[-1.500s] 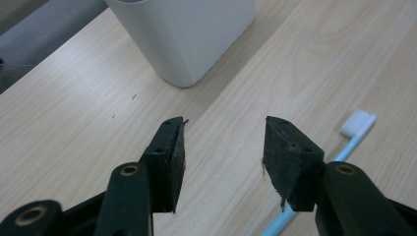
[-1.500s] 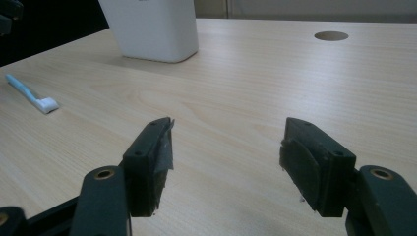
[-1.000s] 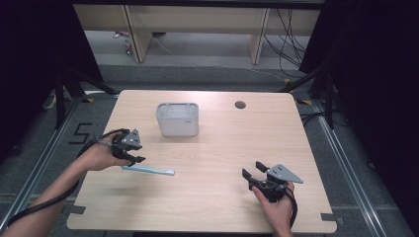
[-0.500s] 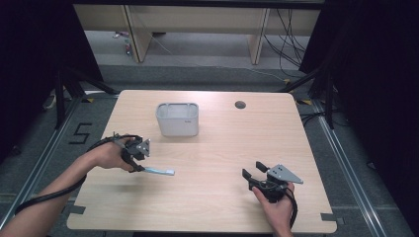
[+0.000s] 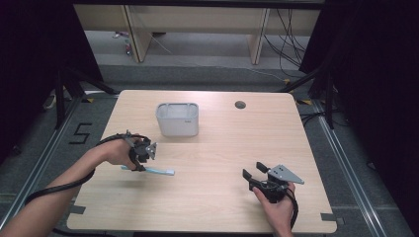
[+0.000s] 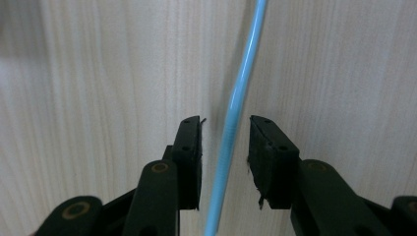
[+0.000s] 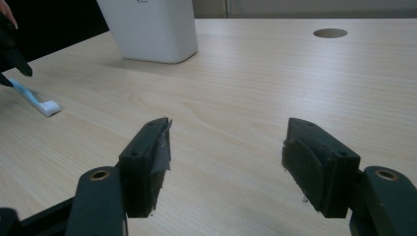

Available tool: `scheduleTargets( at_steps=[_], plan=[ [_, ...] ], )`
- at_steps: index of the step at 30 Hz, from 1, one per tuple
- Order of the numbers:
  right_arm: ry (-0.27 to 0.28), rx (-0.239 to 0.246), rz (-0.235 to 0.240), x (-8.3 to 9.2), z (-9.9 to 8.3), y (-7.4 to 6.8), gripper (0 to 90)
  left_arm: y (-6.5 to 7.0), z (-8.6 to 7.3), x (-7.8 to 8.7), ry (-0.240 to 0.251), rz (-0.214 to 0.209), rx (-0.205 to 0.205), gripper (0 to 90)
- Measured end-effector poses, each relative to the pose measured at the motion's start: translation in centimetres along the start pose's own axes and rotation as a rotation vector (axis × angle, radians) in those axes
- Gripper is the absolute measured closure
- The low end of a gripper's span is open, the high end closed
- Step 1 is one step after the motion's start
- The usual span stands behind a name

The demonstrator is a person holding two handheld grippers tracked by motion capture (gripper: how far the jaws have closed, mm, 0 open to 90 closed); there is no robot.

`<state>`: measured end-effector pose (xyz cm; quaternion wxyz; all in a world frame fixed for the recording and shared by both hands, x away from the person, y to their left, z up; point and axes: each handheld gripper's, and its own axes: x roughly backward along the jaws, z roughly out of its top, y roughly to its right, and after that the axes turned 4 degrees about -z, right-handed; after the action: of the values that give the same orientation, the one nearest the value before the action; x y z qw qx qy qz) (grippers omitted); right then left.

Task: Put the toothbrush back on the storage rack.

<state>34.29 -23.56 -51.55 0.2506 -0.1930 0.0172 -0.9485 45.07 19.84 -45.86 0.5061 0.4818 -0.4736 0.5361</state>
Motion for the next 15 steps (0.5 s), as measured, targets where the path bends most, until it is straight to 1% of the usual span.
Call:
scheduleTargets(
  at_steps=[1, 2, 5, 7, 8, 13, 14, 15],
  plan=[
    [0.003, -0.008, 0.011, -0.1, 0.0, 0.0, 35.1, 0.0, 0.1, -0.1, -0.014, -0.011, -0.012, 66.2],
    [-0.009, 0.000, 0.000, 0.0, 0.0, 0.0, 35.1, 0.0, 0.1, -0.2, -0.023, -0.015, -0.022, 66.9],
    [0.001, -0.005, 0.008, 0.0, 0.0, 0.0, 35.1, 0.1, 0.2, -0.7, -0.054, -0.017, -0.044, 67.9],
    [-0.001, -0.004, 0.006, 0.0, 0.0, 0.0, 35.2, 0.1, 0.2, -0.9, -0.070, -0.021, -0.056, 68.2],
    [0.002, 0.004, 0.002, 0.0, 0.0, 0.0, 35.2, 0.1, 0.2, -1.0, -0.069, -0.025, -0.056, 68.5],
    [-0.003, -0.007, 0.007, 0.0, 0.0, 0.0, 35.2, -0.1, 0.4, -1.4, -0.072, -0.039, -0.073, 69.9],
    [-0.013, -0.006, 0.002, 0.1, 0.0, 0.0, 35.2, -0.1, 0.4, -1.4, -0.072, -0.041, -0.074, 70.6],
    [0.003, -0.010, 0.015, -0.1, 0.0, 0.0, 35.2, -0.1, 0.4, -1.4, -0.075, -0.042, -0.076, 71.0]
  ],
)
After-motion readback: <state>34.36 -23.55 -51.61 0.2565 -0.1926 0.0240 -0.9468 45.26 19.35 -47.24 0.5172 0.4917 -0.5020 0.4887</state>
